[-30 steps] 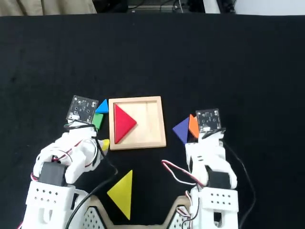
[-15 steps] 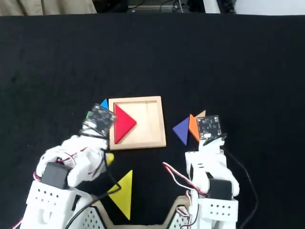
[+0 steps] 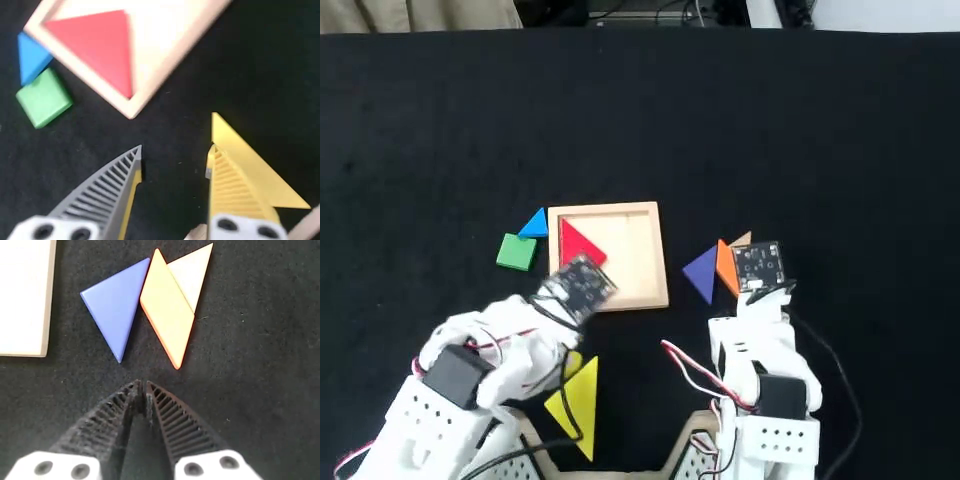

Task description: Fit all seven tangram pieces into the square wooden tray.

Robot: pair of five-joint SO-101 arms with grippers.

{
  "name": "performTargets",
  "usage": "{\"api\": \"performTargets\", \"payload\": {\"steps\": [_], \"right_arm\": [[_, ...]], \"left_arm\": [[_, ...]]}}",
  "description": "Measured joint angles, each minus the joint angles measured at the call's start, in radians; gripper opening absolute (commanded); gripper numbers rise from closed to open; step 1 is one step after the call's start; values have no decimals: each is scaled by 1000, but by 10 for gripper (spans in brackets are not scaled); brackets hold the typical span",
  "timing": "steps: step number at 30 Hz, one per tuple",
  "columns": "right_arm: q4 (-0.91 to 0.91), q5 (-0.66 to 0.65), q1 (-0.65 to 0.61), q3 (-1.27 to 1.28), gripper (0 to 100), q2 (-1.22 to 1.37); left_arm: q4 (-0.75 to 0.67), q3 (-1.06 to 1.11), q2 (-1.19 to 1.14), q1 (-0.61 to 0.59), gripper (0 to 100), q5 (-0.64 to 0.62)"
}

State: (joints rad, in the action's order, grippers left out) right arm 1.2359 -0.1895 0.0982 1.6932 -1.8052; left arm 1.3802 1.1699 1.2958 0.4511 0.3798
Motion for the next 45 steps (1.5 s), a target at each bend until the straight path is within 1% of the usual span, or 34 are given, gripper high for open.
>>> {"api": "performTargets", "payload": {"steps": [3,6,10,14,16,23,27,32,34,36,37,39,41,44,45], "right_arm": [[0,0,0,0,12,0],[0,0,0,0,12,0],[0,0,0,0,12,0],[0,0,0,0,12,0],[0,0,-6,0,12,0],[37,0,-58,0,14,0],[37,0,-71,0,12,0],[37,0,-173,0,15,0],[37,0,-204,0,13,0],[3,0,-201,0,12,0],[-32,0,-192,0,15,0],[-117,0,-112,0,15,0],[-222,0,14,0,15,0],[-437,2,236,0,18,0],[-497,2,296,0,35,0]], "left_arm": [[0,0,0,48,210,34],[0,0,-38,84,210,37],[-2,-14,-193,117,209,40],[-2,-77,-396,117,209,63],[-2,-92,-446,118,209,83],[-2,-101,-430,118,209,81],[-2,-101,-397,69,209,71],[-2,-101,-394,26,209,71],[-2,-101,-394,26,209,101],[-2,-95,-397,26,209,152],[-2,-87,-408,26,209,173],[-2,-80,-443,20,209,210],[-3,-80,-491,-6,209,241],[-6,-80,-539,-11,212,275],[-3,-80,-542,-11,214,287]]}}
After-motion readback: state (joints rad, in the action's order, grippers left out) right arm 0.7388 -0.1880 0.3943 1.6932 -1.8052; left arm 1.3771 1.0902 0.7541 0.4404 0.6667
